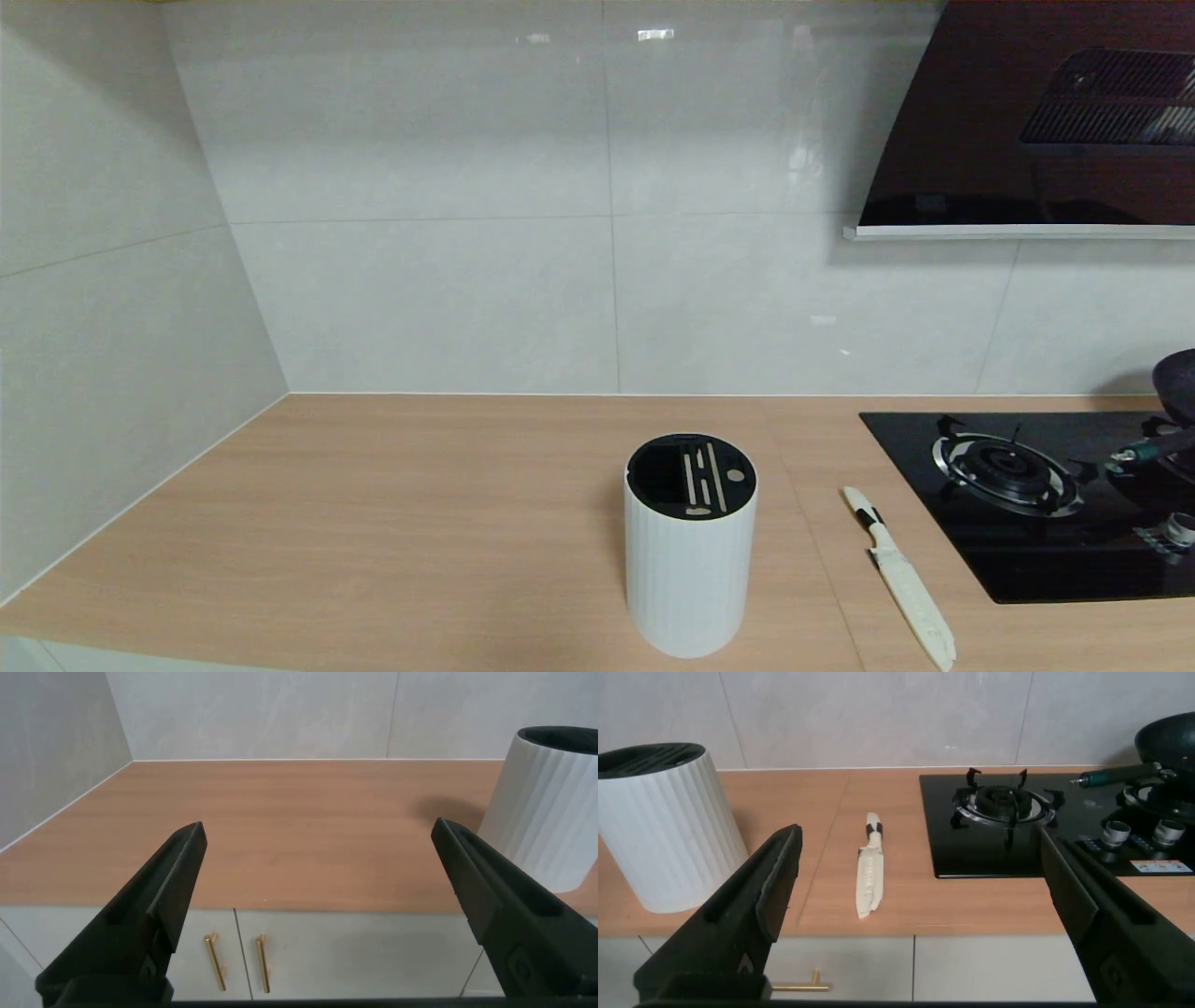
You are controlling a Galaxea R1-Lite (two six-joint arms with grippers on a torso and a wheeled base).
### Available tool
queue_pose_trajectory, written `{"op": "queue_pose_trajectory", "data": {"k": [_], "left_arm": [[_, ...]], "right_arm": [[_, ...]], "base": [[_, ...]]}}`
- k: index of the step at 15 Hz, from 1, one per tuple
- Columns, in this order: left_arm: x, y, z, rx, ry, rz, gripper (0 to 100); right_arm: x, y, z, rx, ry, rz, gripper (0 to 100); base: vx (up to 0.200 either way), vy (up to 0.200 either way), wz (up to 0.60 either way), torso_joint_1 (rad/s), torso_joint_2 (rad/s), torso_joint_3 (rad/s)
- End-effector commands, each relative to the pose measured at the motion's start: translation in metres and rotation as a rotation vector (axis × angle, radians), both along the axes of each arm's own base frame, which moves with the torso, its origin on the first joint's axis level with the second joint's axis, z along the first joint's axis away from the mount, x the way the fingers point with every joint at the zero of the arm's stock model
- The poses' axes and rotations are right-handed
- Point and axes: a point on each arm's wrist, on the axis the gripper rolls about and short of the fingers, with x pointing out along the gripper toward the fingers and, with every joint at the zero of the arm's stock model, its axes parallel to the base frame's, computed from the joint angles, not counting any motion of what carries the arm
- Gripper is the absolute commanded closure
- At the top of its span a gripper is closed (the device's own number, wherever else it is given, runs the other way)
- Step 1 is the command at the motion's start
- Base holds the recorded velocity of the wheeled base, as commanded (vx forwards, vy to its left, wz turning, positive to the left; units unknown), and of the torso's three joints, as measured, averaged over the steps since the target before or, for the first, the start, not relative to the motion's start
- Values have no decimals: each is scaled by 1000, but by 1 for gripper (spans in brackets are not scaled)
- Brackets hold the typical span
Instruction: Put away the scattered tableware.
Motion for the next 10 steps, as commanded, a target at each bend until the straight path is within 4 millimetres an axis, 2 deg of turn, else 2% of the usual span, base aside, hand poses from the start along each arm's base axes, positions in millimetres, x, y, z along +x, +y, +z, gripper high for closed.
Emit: {"op": "queue_pose_trajectory", "data": {"k": [1, 4, 5, 6, 8, 9, 10], "left_arm": [[0, 0, 0, 2, -1, 0, 0], [0, 0, 0, 5, -1, 0, 0], [0, 0, 0, 5, -1, 0, 0], [0, 0, 0, 5, -1, -1, 0], [0, 0, 0, 5, -1, -1, 0], [0, 0, 0, 6, -1, -1, 0], [0, 0, 0, 8, -1, -1, 0]], "right_arm": [[0, 0, 0, 1, 0, 0, 0], [0, 0, 0, 3, -3, -1, 0], [-3, 0, 12, 15, -63, 2, 0], [-9, 0, 35, 66, -147, 11, 0], [-3, 1, 47, 70, -48, 89, 0], [6, 2, 52, 73, 29, 139, 0], [22, 4, 65, 80, 132, 186, 0]], "base": [[0, 0, 0, 0, 0, 0], [0, 0, 0, 0, 0, 0], [0, 0, 0, 0, 0, 0], [0, 0, 0, 0, 0, 0], [0, 0, 0, 0, 0, 0], [0, 0, 0, 0, 0, 0], [0, 0, 0, 0, 0, 0]]}}
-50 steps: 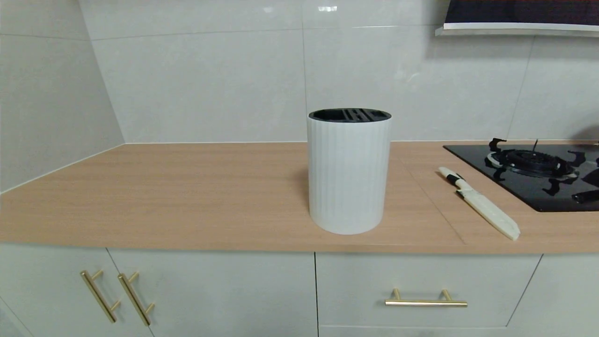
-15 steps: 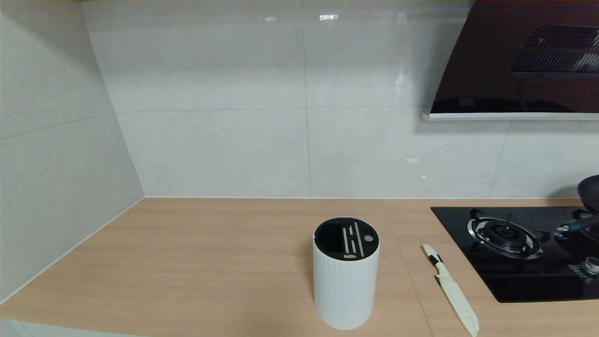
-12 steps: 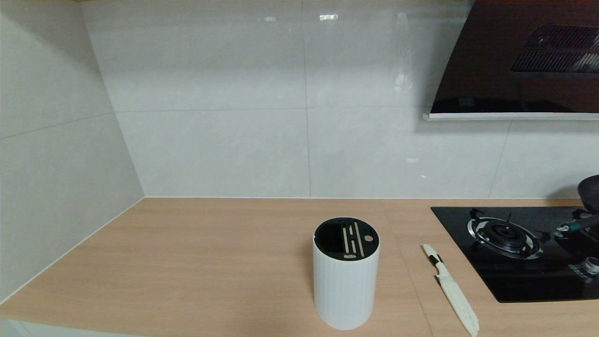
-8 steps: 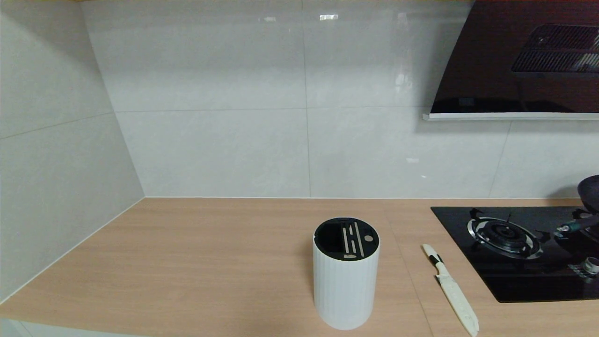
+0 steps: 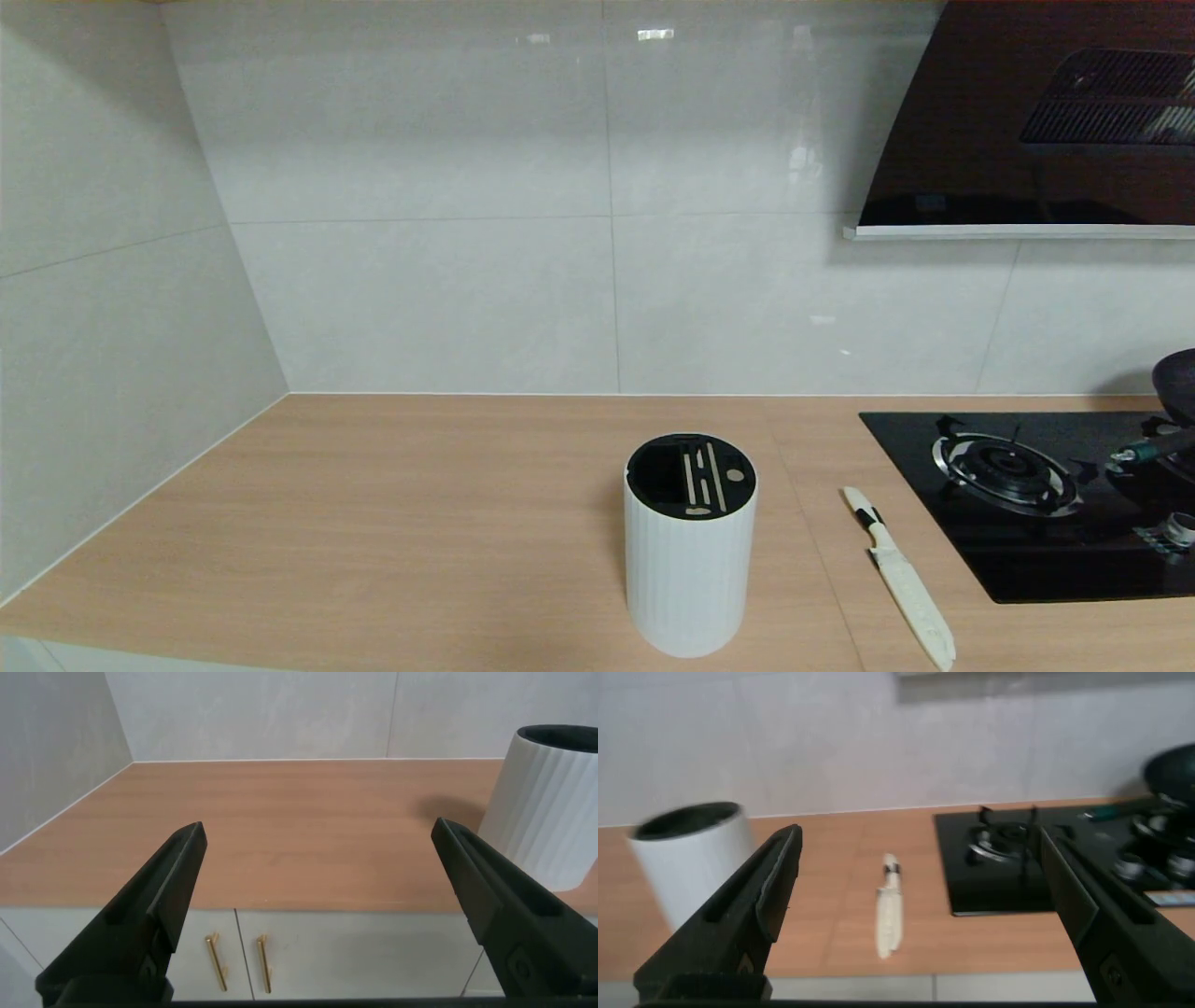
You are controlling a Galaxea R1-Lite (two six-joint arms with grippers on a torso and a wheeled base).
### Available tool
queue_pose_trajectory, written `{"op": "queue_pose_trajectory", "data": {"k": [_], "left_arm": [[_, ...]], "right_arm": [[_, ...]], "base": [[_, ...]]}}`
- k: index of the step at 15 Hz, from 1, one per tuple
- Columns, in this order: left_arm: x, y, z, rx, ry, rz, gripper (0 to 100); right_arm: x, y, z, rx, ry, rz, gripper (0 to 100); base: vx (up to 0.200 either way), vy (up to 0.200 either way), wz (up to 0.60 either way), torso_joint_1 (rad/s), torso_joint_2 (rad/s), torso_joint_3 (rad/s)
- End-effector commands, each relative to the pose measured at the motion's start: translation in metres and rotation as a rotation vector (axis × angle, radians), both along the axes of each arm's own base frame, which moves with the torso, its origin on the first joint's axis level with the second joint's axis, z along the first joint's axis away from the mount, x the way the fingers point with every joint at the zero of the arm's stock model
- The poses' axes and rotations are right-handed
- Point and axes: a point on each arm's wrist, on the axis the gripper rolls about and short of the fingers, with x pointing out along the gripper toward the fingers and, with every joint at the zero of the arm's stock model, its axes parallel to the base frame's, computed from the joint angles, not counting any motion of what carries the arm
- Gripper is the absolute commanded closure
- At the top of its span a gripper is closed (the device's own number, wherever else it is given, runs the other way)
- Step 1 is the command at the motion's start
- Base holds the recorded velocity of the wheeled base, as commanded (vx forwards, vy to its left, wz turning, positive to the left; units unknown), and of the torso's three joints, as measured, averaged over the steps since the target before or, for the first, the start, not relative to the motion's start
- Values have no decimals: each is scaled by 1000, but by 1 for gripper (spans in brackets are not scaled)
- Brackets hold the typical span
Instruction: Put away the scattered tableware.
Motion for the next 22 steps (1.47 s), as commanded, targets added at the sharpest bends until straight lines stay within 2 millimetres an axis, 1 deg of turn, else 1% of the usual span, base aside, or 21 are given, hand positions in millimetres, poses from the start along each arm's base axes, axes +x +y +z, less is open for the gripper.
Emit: {"op": "queue_pose_trajectory", "data": {"k": [1, 2, 3, 5, 7, 8, 9, 10, 11, 12, 13, 14, 15, 16, 18, 19, 20, 21, 22], "left_arm": [[0, 0, 0, 0, 0, 0, 0], [0, 0, 0, 0, 0, 0, 0], [0, 0, 0, 0, 0, 0, 0], [0, 0, 0, -3, 0, 0, 0], [0, 0, 0, -3, -2, 0, 0], [0, 0, 0, -3, 0, 0, 0], [0, 0, 0, -3, 0, 0, 0], [0, 0, 0, -3, 0, 0, 0], [0, 0, 0, -3, 0, 0, 0], [0, 0, 0, -3, 0, 0, 0], [0, 0, 0, -3, 0, 0, 0], [0, 0, 0, -3, -2, 0, 0], [0, 0, 0, -4, -2, 0, 0], [0, 0, 0, -4, 0, 0, 0], [0, 0, 0, -4, 0, 0, 0], [0, 0, 0, -3, 0, 0, 0], [0, 0, 0, -3, 0, 0, 0], [0, 0, 0, -3, 0, 0, 0], [0, 0, 0, -3, 0, 0, 0]], "right_arm": [[44, 3, 30, 3, 269, 94, 0], [60, 3, 37, 5, 338, 98, 0], [81, 5, 44, 5, 421, 119, 0], [122, 10, 50, -2, 550, 152, 0], [169, 15, 44, -6, 644, 155, 0], [184, 16, 41, -6, 656, 155, 0], [204, 18, 33, -7, 676, 152, 0], [215, 19, 27, -8, 687, 155, 0], [232, 21, 22, -9, 691, 155, 0], [239, 22, 18, -10, 699, 156, 0], [251, 23, 12, -10, 713, 154, 0], [272, 25, 1, -10, 743, 152, 0], [280, 25, -5, -8, 758, 151, 0], [297, 27, -20, -8, 784, 153, 0], [319, 32, -54, -18, 820, 152, 0], [327, 35, -71, -31, 833, 140, 0], [332, 35, -80, -38, 836, 123, 0], [337, 36, -94, -49, 844, 98, 0], [339, 36, -102, -51, 855, 95, 0]], "base": [[0, 0, 0, 0, 0, 0], [0, 0, 0, 0, 0, 0], [0, 0, 0, 0, 0, 0], [0, 0, 0, 0, 0, 0], [0, 0, 0, 0, 0, 0], [0, 0, 0, 0, 0, 0], [0, 0, 0, 0, 0, 0], [0, 0, 0, 0, 0, 0], [0, 0, 0, 0, 0, 0], [0, 0, 0, 0, 0, 0], [0, 0, 0, 0, 0, 0], [0, 0, 0, 0, 0, 0], [0, 0, 0, 0, 0, 0], [0, 0, 0, 0, 0, 0], [0, 0, 0, 0, 0, 0], [0, 0, 0, 0, 0, 0], [0, 0, 0, 0, 0, 0], [0, 0, 0, 0, 0, 0], [0, 0, 0, 0, 0, 0]]}}
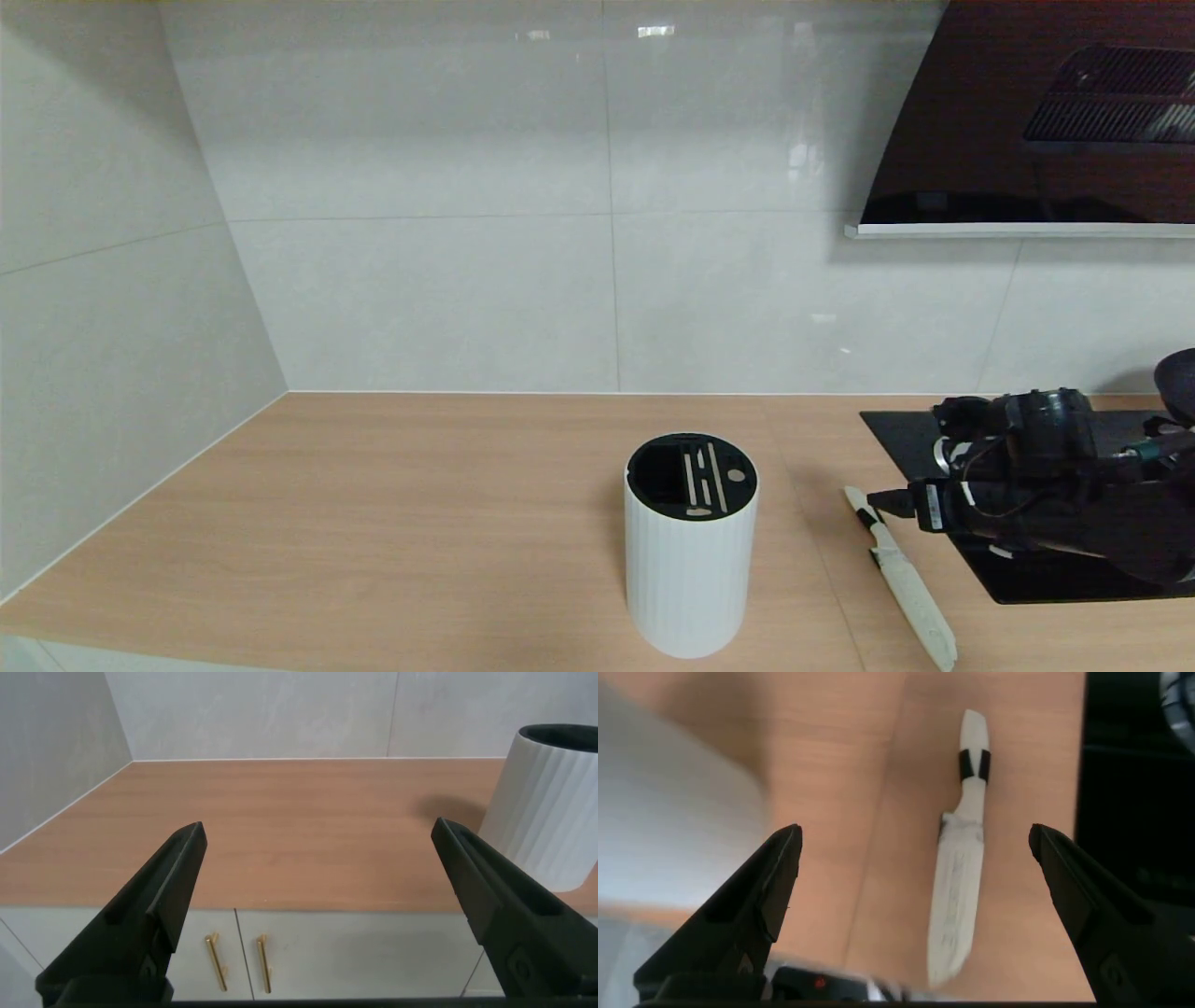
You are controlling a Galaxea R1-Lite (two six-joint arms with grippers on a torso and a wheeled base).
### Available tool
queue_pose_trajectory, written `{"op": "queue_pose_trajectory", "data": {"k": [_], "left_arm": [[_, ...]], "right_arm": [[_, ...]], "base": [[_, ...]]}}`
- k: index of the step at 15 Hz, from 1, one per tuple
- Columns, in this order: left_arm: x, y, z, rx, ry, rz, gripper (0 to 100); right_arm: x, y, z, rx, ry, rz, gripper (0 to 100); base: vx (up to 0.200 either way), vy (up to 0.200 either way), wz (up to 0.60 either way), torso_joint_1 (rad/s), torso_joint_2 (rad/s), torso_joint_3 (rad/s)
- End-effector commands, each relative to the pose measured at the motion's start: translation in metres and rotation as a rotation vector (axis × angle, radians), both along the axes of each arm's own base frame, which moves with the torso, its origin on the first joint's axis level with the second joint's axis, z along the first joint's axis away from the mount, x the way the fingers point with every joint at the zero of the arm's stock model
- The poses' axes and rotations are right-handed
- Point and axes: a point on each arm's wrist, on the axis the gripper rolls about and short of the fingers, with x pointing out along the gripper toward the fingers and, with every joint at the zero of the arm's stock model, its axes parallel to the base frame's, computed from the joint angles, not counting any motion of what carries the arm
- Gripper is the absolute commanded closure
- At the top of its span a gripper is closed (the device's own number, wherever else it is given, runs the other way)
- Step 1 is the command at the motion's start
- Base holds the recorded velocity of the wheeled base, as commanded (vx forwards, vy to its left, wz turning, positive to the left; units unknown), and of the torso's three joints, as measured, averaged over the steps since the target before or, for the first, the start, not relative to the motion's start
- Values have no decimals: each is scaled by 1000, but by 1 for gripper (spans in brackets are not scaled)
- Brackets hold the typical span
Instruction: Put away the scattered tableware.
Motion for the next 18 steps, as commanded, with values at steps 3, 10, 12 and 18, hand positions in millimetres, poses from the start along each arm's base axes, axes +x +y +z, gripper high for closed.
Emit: {"op": "queue_pose_trajectory", "data": {"k": [3, 10, 12, 18], "left_arm": [[0, 0, 0, 1, -1, 1, 0], [0, 0, 0, 1, -1, 1, 0], [0, 0, 0, 1, -1, 1, 0], [0, 0, 0, 1, -1, 1, 0]], "right_arm": [[13, 7, -62, -43, 139, -6, 0], [33, 9, -100, -98, 133, -58, 0], [33, 8, -108, -117, 150, -72, 0], [39, 4, -114, -142, 149, -111, 0]], "base": [[0, 0, 0, 0, 0, 0], [0, 0, 0, 0, 0, 0], [0, 0, 0, 0, 0, 0], [0, 0, 0, 0, 0, 0]]}}
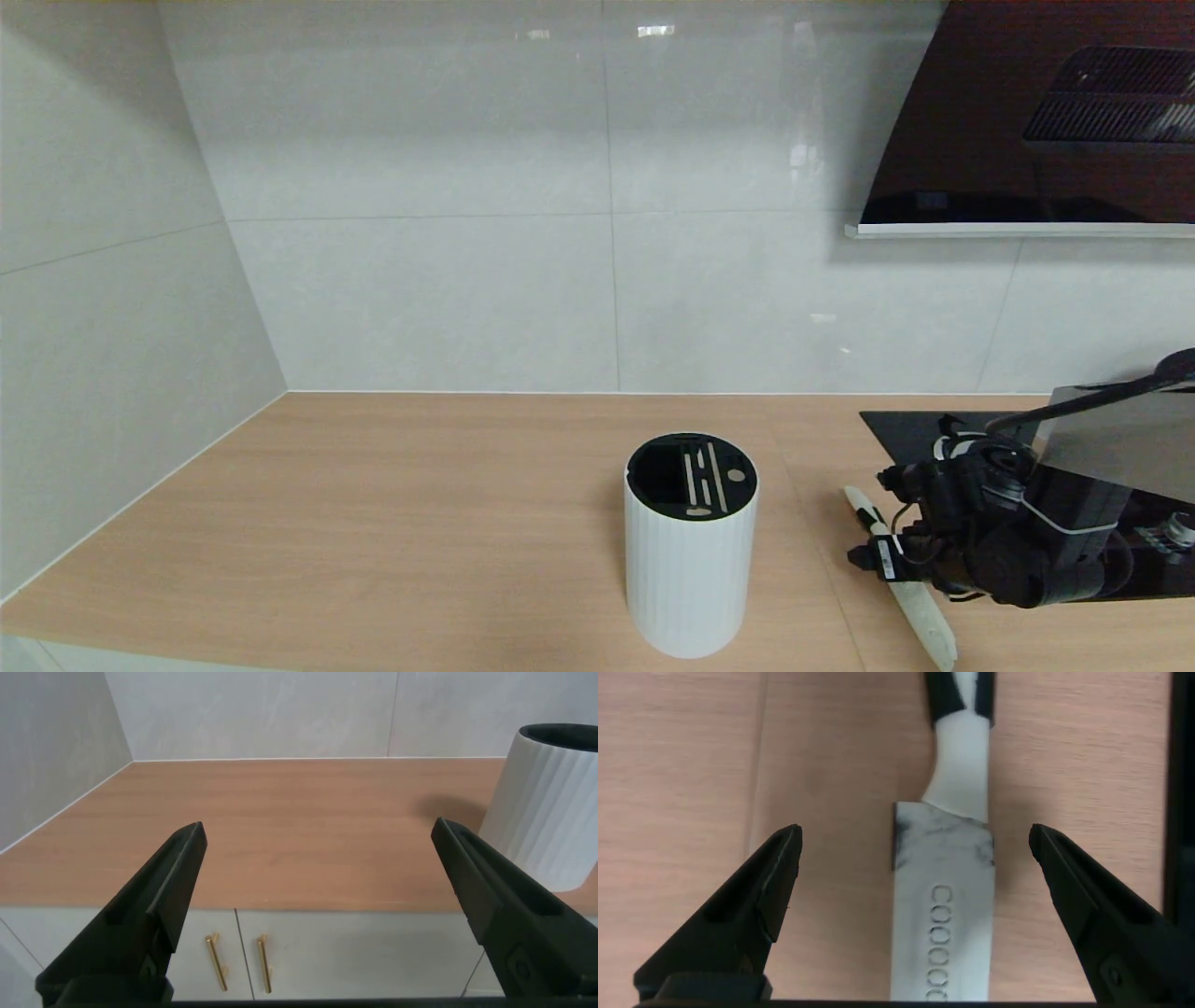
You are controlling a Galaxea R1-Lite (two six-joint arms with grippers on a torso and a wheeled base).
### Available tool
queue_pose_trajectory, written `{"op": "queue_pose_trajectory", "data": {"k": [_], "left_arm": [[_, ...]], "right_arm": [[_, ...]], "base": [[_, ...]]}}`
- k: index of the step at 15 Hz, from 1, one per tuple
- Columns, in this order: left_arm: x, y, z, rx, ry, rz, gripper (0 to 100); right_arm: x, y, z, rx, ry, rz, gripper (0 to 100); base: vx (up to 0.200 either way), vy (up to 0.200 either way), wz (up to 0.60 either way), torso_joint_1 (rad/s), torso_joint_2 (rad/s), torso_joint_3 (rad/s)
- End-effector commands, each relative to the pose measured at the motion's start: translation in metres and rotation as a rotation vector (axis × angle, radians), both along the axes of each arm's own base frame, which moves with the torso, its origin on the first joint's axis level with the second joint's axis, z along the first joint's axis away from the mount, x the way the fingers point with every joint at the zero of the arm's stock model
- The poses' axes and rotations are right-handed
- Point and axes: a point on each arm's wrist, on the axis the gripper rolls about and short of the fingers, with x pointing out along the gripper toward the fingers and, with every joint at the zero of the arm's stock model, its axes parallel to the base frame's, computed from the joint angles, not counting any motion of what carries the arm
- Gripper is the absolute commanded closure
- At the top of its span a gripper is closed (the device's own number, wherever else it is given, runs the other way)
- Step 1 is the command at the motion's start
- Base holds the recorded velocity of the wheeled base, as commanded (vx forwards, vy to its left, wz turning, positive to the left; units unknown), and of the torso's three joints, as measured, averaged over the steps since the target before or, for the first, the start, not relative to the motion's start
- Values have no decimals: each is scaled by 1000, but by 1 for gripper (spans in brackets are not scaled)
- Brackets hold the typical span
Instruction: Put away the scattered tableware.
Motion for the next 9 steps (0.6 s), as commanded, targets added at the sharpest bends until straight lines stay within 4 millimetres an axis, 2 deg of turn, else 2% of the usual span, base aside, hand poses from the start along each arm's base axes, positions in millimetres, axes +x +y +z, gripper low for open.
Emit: {"op": "queue_pose_trajectory", "data": {"k": [1, 9], "left_arm": [[0, 0, 0, 0, -1, 0, 0], [0, 0, 0, -2, -1, 0, 0]], "right_arm": [[1, -1, -2, -2, 3, -3, 0], [6, -7, -5, -42, -6, -54, 0]], "base": [[0, 0, 0, 0, 0, 0], [0, 0, 0, 0, 0, 0]]}}
